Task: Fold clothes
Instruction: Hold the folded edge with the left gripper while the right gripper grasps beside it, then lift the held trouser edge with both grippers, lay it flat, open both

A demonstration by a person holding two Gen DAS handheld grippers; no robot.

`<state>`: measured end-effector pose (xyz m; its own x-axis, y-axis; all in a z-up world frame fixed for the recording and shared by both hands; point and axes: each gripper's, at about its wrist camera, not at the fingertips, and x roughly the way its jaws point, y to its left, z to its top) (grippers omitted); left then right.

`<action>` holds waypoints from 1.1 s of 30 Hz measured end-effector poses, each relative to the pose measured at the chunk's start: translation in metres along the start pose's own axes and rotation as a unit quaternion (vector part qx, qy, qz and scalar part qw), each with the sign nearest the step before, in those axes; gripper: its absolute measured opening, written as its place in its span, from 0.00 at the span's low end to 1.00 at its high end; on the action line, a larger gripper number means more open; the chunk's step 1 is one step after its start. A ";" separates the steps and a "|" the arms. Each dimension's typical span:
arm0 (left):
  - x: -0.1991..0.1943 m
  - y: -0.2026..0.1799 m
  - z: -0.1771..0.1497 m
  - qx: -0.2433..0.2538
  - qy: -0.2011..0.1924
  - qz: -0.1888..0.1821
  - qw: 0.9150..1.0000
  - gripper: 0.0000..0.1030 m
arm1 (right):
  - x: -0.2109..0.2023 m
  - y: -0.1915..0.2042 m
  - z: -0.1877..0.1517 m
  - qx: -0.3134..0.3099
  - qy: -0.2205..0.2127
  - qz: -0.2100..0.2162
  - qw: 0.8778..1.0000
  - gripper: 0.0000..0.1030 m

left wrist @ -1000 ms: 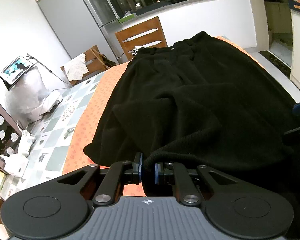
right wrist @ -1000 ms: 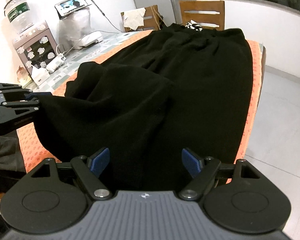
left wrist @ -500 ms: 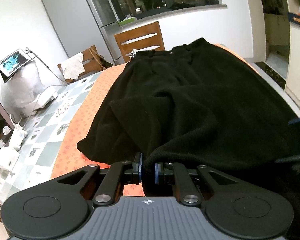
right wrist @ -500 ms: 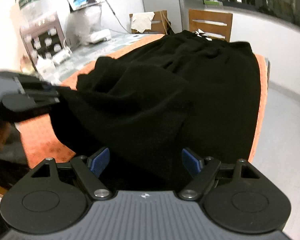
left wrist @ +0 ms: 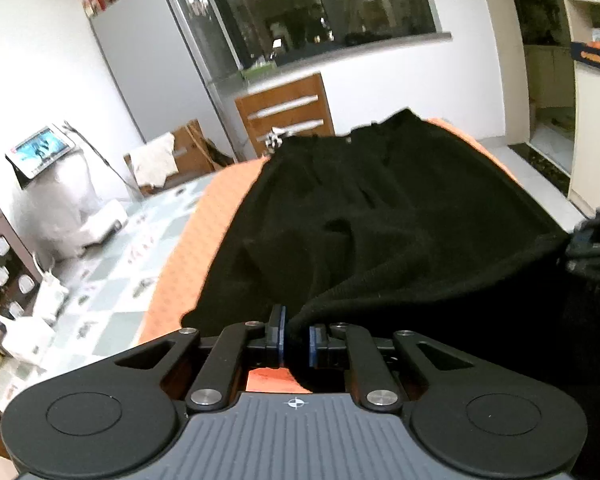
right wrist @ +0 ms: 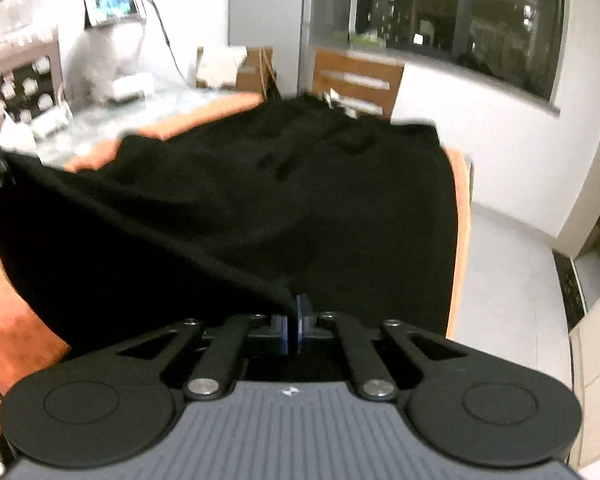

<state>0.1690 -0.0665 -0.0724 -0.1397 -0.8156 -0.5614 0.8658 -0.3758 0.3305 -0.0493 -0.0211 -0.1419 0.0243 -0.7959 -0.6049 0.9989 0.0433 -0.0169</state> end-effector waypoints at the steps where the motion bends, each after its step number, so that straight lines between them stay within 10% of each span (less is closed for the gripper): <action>1: -0.009 0.007 -0.001 0.000 -0.008 0.002 1.000 0.13 | -0.011 0.004 0.005 0.006 -0.008 0.002 1.000 0.05; 17: -0.181 0.176 -0.087 0.051 -0.143 -0.070 0.986 0.13 | -0.220 0.202 0.014 0.111 -0.069 -0.041 0.991 0.04; 33: -0.278 0.248 -0.141 0.059 -0.168 -0.109 0.978 0.12 | -0.338 0.355 -0.038 0.149 -0.068 -0.069 0.984 0.04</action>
<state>0.4905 0.1292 0.0589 -0.4815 -0.8019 -0.3537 0.7398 -0.5883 0.3266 0.2954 0.2863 0.0259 -0.1271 -0.8566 -0.5000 0.9601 -0.2329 0.1550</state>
